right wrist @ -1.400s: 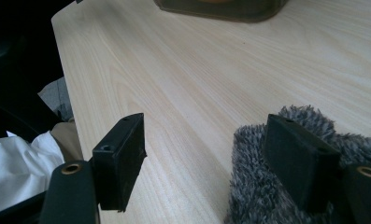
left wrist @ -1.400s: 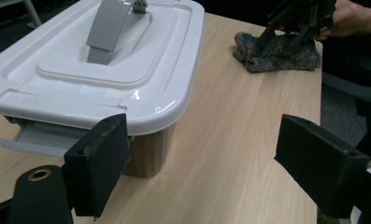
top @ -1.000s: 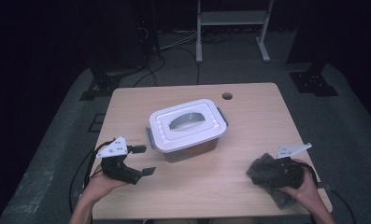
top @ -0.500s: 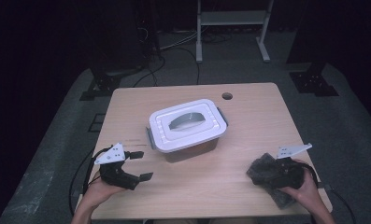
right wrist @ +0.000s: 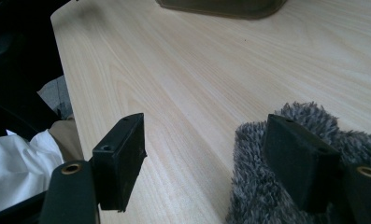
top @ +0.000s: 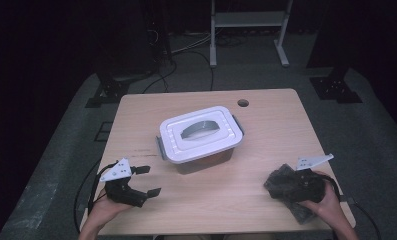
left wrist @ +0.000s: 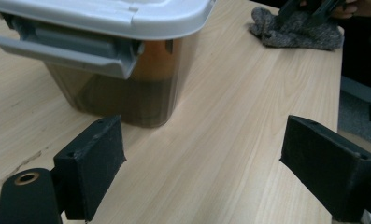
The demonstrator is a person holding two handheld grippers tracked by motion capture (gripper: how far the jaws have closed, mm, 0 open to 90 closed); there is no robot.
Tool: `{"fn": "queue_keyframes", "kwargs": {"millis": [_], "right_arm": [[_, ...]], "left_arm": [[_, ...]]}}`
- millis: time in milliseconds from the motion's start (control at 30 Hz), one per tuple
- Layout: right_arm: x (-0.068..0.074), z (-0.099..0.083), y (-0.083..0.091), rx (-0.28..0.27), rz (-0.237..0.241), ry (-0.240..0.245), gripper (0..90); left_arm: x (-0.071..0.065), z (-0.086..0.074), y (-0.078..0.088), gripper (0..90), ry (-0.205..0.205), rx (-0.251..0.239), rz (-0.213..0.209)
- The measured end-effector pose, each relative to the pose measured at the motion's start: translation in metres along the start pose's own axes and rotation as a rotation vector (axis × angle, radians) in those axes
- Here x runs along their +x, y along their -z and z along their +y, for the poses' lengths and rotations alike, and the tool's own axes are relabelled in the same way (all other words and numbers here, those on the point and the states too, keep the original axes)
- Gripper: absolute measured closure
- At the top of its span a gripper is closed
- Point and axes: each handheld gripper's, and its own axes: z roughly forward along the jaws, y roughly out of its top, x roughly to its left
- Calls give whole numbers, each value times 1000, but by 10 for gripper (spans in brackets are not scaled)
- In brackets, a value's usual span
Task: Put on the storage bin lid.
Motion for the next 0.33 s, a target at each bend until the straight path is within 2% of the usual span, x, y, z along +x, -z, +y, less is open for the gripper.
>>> {"fn": "queue_keyframes", "kwargs": {"millis": [167,233,333], "right_arm": [[0,0,0,-1,-1,0,286],[0,-1,0,-1,-1,0,286],[0,0,0,-3,-1,3,286]], "left_arm": [[1,-7,-1,116,3,-3,17],[1,-8,-2,111,12,-1,12],[0,-10,-3,106,3,3,12]]}}
